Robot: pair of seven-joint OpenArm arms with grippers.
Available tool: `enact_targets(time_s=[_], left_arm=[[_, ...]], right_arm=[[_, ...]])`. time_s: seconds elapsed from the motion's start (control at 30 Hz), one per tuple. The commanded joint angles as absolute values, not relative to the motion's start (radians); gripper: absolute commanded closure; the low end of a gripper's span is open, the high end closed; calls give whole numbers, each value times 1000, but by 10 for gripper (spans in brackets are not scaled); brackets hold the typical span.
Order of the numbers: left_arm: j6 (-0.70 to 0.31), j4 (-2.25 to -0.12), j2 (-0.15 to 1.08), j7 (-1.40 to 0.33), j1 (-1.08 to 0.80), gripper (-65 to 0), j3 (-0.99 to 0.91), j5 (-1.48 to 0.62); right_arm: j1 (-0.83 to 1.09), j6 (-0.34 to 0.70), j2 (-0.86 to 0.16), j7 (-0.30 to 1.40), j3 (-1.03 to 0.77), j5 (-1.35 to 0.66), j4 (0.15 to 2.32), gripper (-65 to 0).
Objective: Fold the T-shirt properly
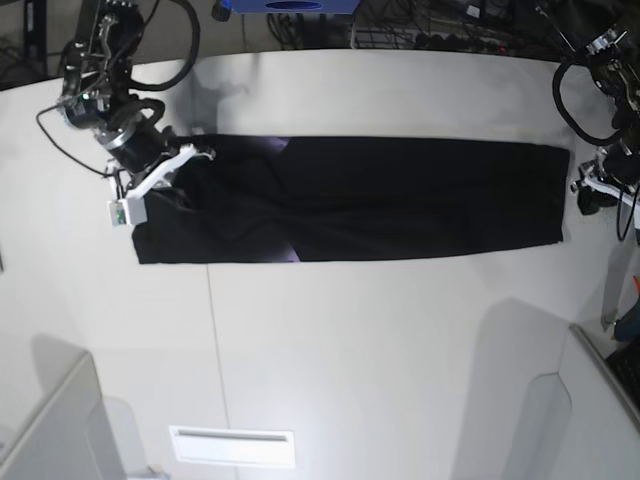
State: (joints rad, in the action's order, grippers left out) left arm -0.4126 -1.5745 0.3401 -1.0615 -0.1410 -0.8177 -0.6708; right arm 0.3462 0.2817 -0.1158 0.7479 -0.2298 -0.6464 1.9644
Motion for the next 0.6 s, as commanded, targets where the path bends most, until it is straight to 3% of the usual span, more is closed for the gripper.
enact_targets(time_s=[0.0,0.07,0.1,0.4,0.47,0.53,0.57], left_arm=[[-415,-1555,366,-1029,-137,-410,-822,-717],[-415,-1491,372,-993,-142,-569,-800,-746],[-415,-1468,372,-984,-139,-604,-780,-743],[-414,-1250,372,-846,-111,-612,-607,-743],[-414,-1210,374,-846,-96,-543,-584,-743],[-414,-1188,374,-846,-88,-369,-573,-743],[-414,-1181,374,-846,-87,-242,-575,-743]], right_arm=[[346,286,-127,728,-206,-659,1985,0],[349,286,-130,727,-173,-659,1983,0],[349,286,-130,727,-162,-659,1983,0],[354,286,-124,720,-68,-657,1985,0],[354,285,-124,720,-68,-657,1986,0],[355,285,-124,720,-68,-657,1986,0],[355,285,-124,720,-68,-657,1988,0]])
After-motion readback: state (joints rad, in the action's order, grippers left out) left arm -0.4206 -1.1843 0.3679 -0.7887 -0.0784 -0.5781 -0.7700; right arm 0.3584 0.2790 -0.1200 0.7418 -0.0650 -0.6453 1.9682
